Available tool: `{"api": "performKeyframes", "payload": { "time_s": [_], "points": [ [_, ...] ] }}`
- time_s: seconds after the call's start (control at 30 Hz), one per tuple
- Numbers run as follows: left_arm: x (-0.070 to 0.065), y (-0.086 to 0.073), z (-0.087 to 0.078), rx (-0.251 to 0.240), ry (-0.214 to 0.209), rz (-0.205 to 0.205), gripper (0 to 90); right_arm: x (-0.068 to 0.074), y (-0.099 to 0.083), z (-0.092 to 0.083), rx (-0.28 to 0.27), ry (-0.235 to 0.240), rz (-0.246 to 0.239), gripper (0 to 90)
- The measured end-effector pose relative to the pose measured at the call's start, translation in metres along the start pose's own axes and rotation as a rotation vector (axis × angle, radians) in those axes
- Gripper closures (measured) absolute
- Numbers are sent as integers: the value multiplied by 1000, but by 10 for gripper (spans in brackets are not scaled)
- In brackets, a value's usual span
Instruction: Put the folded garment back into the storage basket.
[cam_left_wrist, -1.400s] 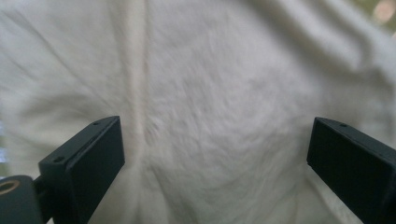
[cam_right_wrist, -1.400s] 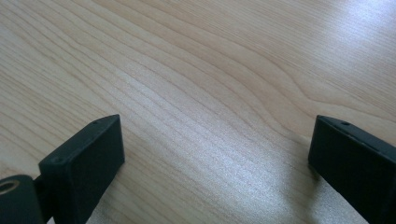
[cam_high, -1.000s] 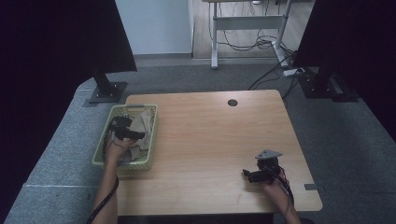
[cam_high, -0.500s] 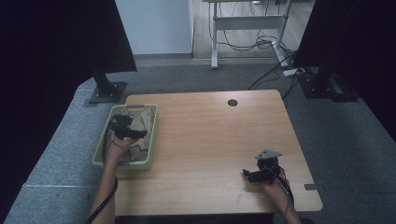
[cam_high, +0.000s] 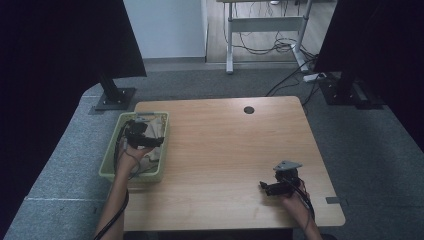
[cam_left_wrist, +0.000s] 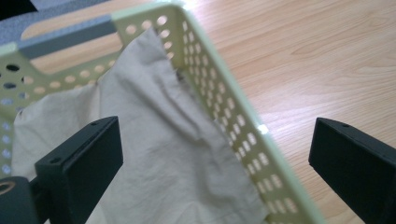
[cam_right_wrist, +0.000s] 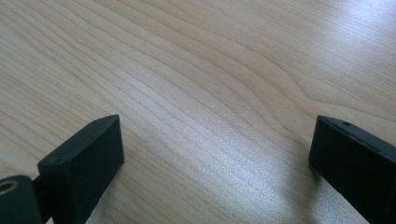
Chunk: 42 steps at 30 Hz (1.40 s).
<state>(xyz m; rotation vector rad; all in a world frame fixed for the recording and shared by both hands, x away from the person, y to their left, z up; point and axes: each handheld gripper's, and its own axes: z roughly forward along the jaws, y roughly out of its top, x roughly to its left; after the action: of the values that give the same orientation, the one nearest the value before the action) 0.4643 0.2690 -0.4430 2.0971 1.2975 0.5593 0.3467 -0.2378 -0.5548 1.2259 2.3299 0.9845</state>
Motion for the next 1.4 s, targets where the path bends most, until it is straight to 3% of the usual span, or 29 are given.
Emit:
{"api": "performKeyframes", "payload": {
  "time_s": [0.8, 1.07, 1.4],
  "points": [
    [-65, 23, -20, -97, -123, 75, 26, 0, 0, 0, -1, 0, -4, 26],
    [-95, 21, -13, -100, -178, 113, 26, 0, 0, 0, -1, 2, -6, 25],
    [-119, 16, 4, -104, -229, 138, 26, 0, 0, 0, -1, 4, -7, 26]
  ]
}}
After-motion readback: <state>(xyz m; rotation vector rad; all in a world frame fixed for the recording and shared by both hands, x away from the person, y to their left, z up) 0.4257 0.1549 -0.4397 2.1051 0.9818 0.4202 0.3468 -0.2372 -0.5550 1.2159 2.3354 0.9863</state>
